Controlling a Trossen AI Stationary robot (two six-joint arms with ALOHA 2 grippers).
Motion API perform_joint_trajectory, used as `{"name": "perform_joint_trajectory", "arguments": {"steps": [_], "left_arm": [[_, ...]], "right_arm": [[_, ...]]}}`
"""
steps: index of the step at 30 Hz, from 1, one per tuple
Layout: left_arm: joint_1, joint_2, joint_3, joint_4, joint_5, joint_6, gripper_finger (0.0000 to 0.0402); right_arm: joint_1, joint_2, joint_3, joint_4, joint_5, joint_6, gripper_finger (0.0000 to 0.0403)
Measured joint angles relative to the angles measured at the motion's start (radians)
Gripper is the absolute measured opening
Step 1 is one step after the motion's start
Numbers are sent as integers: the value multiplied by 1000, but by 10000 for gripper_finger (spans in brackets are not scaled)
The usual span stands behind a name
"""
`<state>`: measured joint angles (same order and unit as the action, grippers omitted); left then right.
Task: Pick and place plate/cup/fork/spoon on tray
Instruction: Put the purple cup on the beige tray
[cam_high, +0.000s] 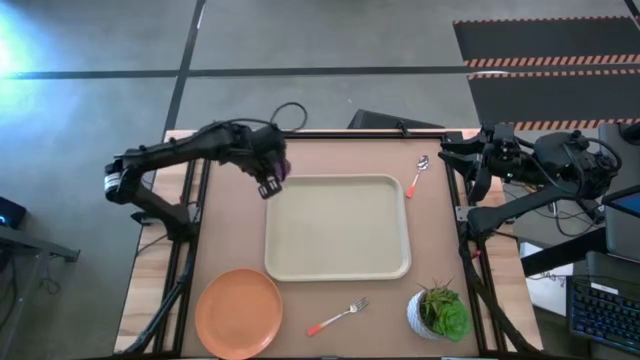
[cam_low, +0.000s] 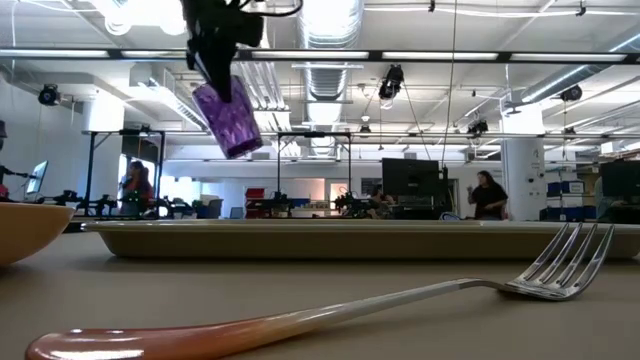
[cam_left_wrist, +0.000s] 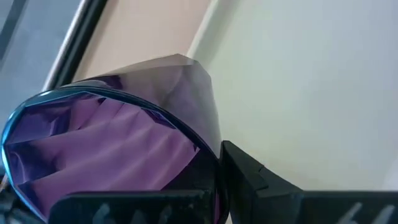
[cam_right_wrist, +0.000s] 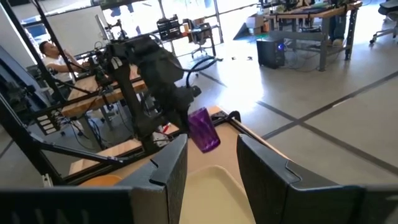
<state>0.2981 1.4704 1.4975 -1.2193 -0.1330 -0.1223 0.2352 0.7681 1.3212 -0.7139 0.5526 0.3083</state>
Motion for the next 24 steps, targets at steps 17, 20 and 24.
{"name": "perform_joint_trajectory", "arguments": {"steps": [17, 20, 24], "left_arm": [[-63, 300, 40, 5, 51, 30, 0], [-92, 334, 91, 16, 52, 32, 0], [-122, 408, 206, 17, 52, 58, 0]], "right_arm": [[0, -1, 0, -2, -2, 31, 130], [0, -1, 0, -14, -2, 30, 130], [0, -1, 0, -13, -2, 22, 130]]}}
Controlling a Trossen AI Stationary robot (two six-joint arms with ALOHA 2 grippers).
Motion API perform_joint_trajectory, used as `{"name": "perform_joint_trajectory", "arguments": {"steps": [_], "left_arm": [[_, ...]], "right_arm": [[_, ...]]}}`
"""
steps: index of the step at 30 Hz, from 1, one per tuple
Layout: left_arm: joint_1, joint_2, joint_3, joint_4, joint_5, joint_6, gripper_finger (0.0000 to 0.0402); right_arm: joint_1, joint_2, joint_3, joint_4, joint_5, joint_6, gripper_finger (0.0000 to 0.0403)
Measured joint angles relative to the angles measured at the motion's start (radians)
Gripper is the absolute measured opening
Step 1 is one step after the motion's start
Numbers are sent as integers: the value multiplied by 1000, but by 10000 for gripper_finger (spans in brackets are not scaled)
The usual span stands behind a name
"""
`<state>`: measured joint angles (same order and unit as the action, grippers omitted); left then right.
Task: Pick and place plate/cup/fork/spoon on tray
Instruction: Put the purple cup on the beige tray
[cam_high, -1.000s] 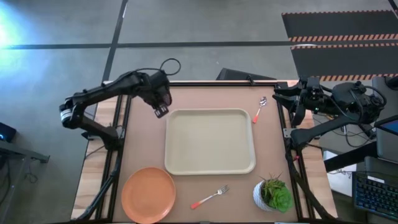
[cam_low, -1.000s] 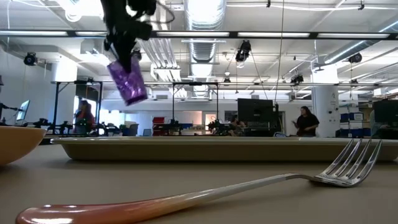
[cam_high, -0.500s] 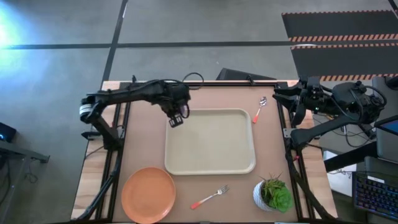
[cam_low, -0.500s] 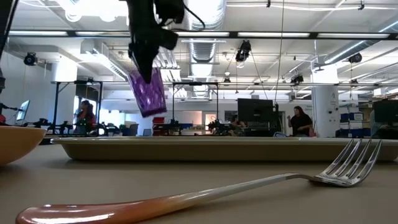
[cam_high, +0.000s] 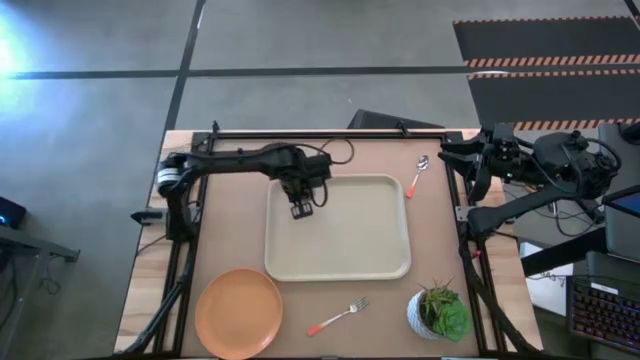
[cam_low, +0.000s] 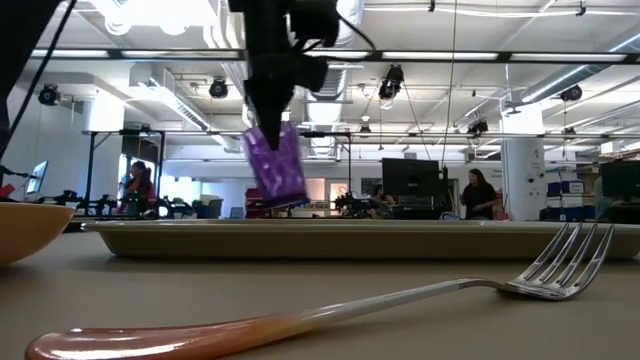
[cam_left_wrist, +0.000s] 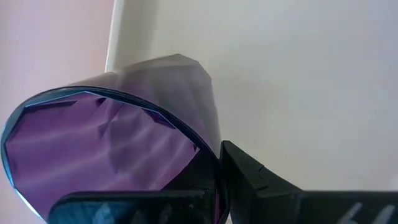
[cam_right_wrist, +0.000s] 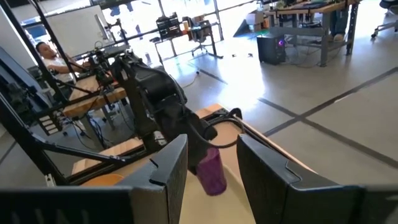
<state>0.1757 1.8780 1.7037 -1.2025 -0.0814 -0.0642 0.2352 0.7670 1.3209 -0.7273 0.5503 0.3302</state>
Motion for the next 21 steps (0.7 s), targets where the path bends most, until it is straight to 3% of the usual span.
{"name": "perform_joint_trajectory", "arguments": {"steps": [12, 16, 21], "left_arm": [[-10, 289, 477, -80, 34, 104, 0], [-9, 304, 515, -244, 21, 116, 0], [-10, 246, 446, -362, -20, 93, 0]], "right_arm": [[0, 0, 0, 0, -2, 2, 130], [0, 0, 0, 0, -8, 3, 130], [0, 0, 0, -1, -8, 2, 130]]}}
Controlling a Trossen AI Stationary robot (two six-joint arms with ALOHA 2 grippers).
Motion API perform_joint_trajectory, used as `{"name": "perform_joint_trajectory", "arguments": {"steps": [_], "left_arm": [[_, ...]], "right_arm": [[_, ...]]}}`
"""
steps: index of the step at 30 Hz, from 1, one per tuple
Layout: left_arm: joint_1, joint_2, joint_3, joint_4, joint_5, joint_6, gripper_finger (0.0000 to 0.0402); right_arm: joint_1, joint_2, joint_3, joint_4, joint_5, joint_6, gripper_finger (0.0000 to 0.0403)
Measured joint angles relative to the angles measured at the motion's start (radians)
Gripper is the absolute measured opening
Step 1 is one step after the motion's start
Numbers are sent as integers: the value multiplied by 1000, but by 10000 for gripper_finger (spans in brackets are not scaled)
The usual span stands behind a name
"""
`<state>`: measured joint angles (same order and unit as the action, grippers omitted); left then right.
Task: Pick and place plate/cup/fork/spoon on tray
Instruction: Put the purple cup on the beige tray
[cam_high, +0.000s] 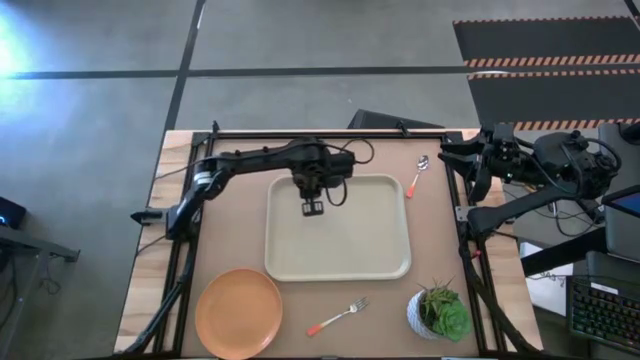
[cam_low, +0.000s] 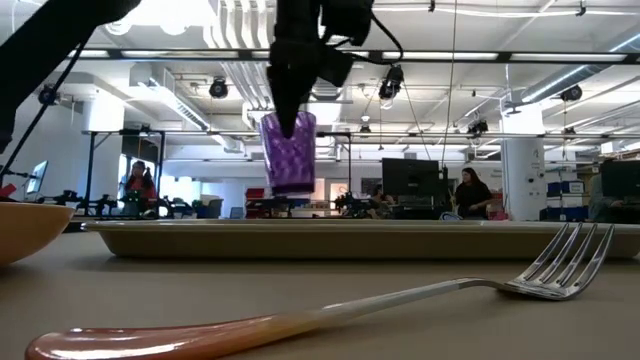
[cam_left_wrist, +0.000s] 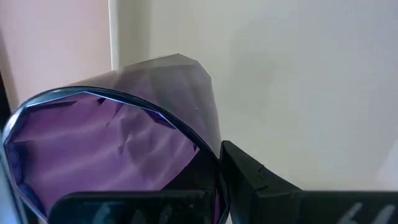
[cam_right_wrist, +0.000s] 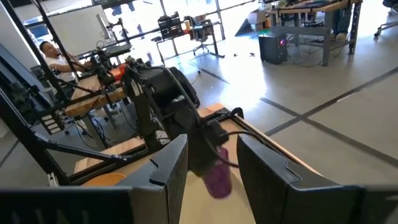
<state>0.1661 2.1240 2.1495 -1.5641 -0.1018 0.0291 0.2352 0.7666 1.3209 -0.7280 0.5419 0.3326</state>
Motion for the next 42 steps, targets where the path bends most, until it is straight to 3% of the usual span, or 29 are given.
{"name": "perform_joint_trajectory", "arguments": {"steps": [4, 12, 16, 42], "left_arm": [[-1, -89, -124, 19, -2, -41, 0], [24, -300, -536, 250, 72, -114, 0], [38, -334, -645, 296, 93, -151, 0], [56, -331, -655, 525, 118, -98, 0]], "right_arm": [[0, 0, 0, 0, -1, -4, 130], [0, 0, 0, 1, -2, -37, 130], [0, 0, 0, 1, -2, -37, 130], [0, 1, 0, 5, 1, -34, 130]]}}
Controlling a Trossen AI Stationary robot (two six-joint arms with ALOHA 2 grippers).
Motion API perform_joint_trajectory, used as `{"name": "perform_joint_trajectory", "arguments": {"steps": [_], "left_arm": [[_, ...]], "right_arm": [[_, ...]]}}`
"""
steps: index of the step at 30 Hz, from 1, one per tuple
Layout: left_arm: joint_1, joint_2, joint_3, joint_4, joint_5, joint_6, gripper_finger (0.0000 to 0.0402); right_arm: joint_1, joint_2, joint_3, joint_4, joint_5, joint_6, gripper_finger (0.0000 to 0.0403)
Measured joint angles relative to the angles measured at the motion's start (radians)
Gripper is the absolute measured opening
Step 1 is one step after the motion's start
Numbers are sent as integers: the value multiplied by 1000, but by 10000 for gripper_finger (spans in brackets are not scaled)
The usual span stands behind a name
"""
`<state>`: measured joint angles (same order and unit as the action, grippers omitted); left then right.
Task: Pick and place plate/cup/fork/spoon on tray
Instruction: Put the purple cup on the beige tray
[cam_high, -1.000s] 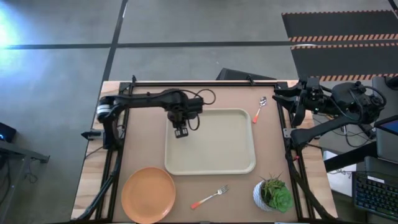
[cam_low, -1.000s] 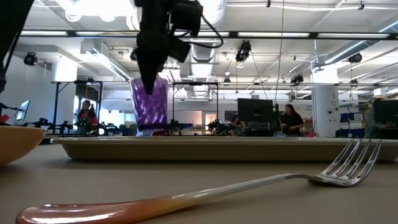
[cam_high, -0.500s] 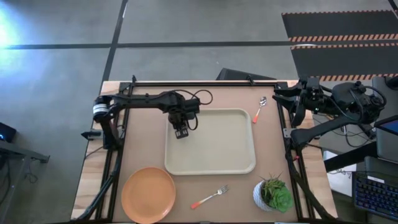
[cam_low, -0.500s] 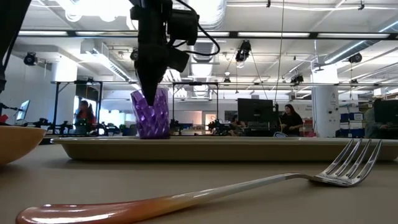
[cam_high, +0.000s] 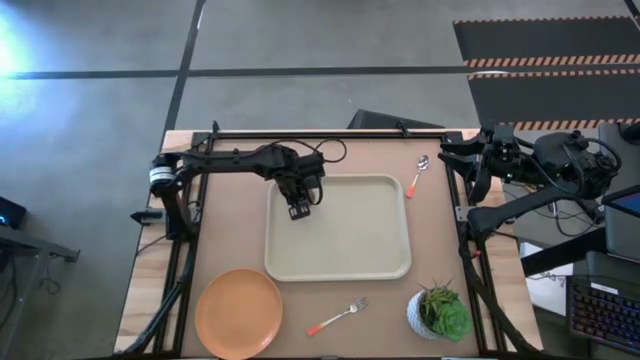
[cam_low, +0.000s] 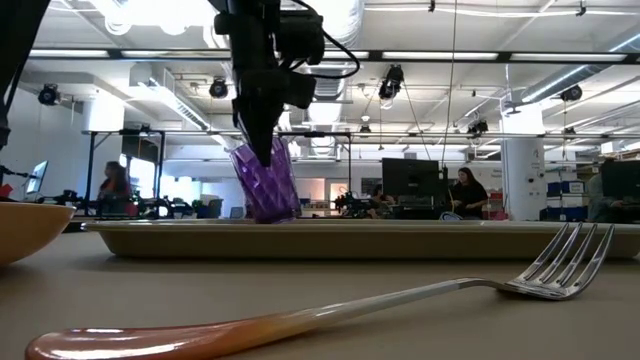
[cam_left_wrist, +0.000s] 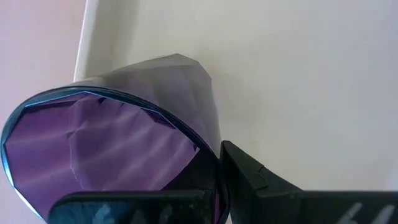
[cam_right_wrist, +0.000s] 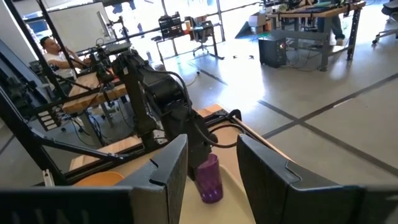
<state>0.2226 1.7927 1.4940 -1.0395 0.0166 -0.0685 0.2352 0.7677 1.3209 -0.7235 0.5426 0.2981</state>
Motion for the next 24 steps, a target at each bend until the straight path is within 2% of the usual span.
{"name": "perform_joint_trajectory", "arguments": {"steps": [5, 11, 24], "left_arm": [[0, 0, -1, -9, -9, 1, 0], [0, 2, -2, -101, -89, 8, 0], [-12, 78, 36, -158, -76, 26, 2]], "right_arm": [[0, 0, 0, 3, 0, 0, 130], [0, 0, 0, 3, 0, 0, 130], [0, 0, 0, 3, 0, -2, 130]]}}
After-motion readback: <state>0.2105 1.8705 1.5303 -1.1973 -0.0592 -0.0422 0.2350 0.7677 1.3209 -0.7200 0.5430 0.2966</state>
